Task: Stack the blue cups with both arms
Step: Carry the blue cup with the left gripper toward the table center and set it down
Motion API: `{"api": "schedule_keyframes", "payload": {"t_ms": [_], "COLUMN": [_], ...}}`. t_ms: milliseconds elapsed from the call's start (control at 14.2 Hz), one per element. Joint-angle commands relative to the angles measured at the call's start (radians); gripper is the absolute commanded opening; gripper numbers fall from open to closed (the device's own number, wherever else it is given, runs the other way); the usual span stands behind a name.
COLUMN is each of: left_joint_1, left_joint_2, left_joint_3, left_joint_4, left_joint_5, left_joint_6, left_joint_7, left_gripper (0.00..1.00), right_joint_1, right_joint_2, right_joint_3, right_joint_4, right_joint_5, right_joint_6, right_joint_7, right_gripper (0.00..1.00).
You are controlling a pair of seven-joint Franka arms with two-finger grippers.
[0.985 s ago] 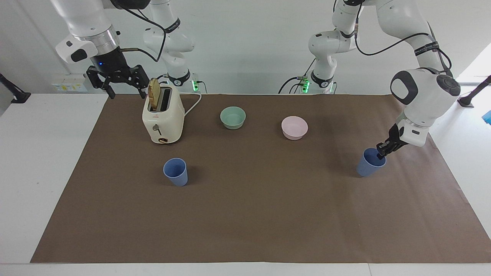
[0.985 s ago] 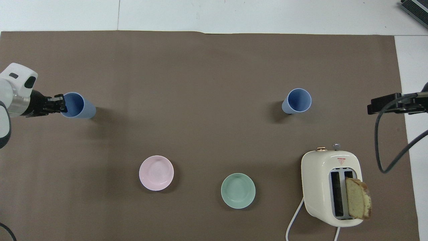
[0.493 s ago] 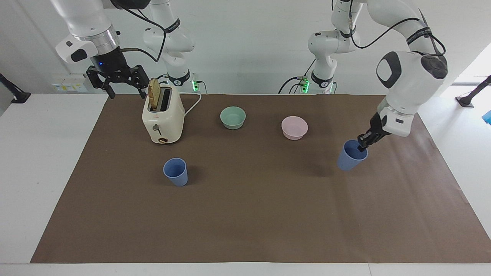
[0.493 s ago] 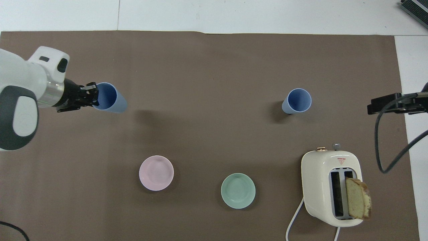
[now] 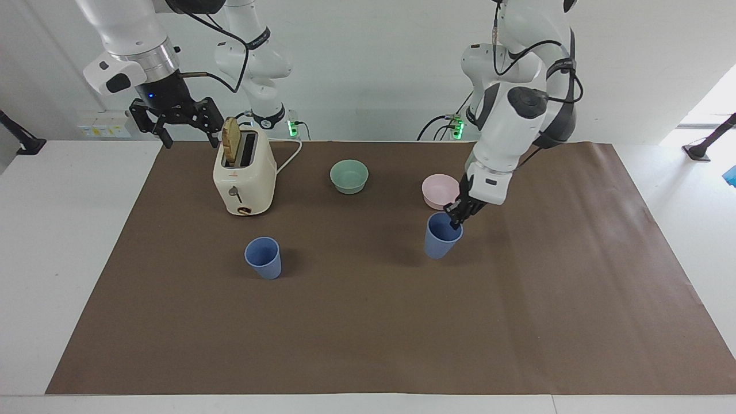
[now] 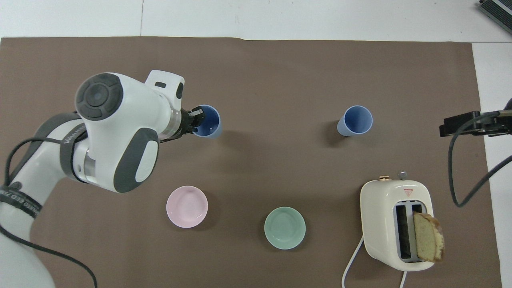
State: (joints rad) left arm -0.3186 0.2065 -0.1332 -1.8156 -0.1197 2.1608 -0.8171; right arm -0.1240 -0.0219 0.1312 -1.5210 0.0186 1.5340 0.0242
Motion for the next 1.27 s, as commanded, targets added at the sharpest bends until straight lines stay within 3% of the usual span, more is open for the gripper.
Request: {"api": "schedule_keyframes", "payload": {"t_ms": [0,1196], "left_joint_1": [-0.060,-0.109], "left_joint_2": [0.054,0.100], "left_joint_3": [0.015,0.015], "left_joint_4": [0.006,-0.031], "left_joint_5": [0.000,0.002], "left_joint_6": [0.069,0.139], "left_joint_7": [-0.031,-0.028], "left_gripper": [0.00,0.01], "right_joint_1": [-0.009,-0.009], "right_joint_2": [-0.016,-0.016], "right_joint_3": [0.002,0.002], "right_joint_4": [-0.021,-0.022], "right_joint_5": [0.018,0.018], "right_joint_6": [0.008,0.008], "right_joint_7": [-0.021,-0.021], "right_gripper": [1.00,1.00]}}
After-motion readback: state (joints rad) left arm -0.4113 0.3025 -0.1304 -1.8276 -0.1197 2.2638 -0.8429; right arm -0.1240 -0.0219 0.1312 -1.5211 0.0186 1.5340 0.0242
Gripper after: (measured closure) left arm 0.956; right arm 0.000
